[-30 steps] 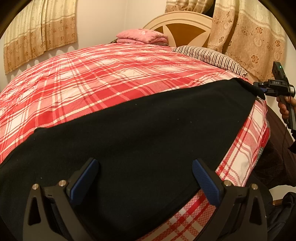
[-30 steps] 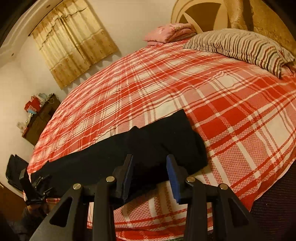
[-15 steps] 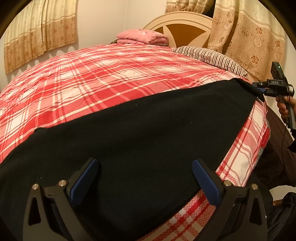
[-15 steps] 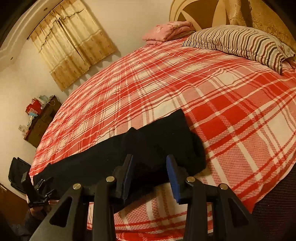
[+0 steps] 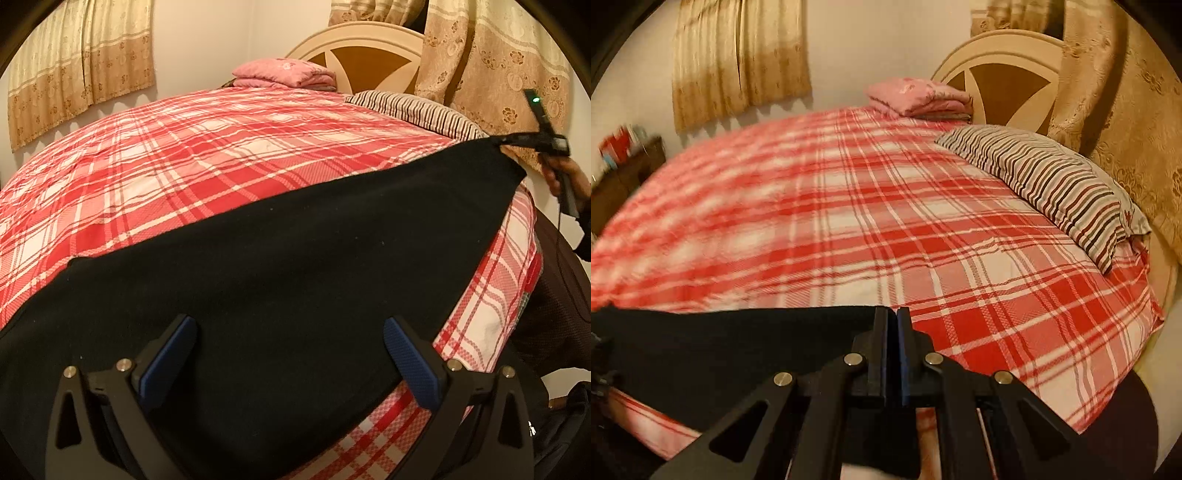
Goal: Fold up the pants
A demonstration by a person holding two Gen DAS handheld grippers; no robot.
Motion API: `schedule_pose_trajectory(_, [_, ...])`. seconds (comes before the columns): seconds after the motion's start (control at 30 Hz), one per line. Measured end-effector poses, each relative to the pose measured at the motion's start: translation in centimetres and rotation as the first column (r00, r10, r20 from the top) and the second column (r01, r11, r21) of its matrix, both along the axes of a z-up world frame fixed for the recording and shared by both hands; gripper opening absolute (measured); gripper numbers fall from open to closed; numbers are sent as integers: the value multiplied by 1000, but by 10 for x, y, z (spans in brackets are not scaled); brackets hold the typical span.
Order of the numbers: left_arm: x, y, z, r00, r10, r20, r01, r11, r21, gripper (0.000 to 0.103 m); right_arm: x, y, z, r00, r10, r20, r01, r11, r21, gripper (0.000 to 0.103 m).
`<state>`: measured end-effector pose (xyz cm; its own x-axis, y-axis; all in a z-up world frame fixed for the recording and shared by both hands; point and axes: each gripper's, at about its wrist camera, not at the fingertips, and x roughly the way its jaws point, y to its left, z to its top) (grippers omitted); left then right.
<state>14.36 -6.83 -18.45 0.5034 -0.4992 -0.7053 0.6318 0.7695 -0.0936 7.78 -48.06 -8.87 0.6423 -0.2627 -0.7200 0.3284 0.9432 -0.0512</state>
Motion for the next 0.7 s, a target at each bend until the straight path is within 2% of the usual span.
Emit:
schedule_pose_trajectory(0.1, [-1, 1, 0, 1000, -3, 1, 3, 1000, 2, 103, 14, -5, -24, 999, -6, -45, 5, 999, -32, 5])
schedule_pose_trajectory(0.2, [0, 1, 1, 1000, -4, -2, 4, 1000, -3, 103, 16, -9, -41, 998, -18, -64, 18, 1000, -12, 5])
schedule_pose_trajectory(0.37, [0, 3, 3, 1000, 9, -12, -9, 1000, -26, 103, 10, -14, -40, 999, -19, -51, 21, 999, 46, 6])
schedule_pose_trajectory(0.4, [0, 4, 3, 1000, 13, -16, -13, 999, -33, 103, 8, -15, -38, 999, -21, -48, 23, 998, 51, 14])
schedule_pose_trajectory(0.43, [1, 6, 4, 1000, 20, -22, -21, 999, -45, 103, 4, -14, -32, 998, -39, -42, 41, 998, 38, 34])
schedule_pose_trajectory(0.47, [1, 8, 5, 999, 30, -27, -31, 998, -55, 103, 1, -11, -28, 998, -46, -35, 47, 999, 25, 44])
schedule_pose_trajectory(0.5, [1, 10, 6, 999, 38, -27, -39, 997, -59, 103, -5, -6, -23, 999, -43, -17, 43, 999, 17, 50])
schedule_pose_trajectory(0.63, [0, 22, 12, 997, 77, -4, -77, 995, -68, 103, -26, 41, -1, 997, 56, 55, -56, 998, -7, 50])
schedule_pose_trajectory(0.7, [1, 27, 13, 995, 95, 13, -94, 994, -60, 103, -32, 64, 0, 988, 141, 67, -143, 989, 31, 50])
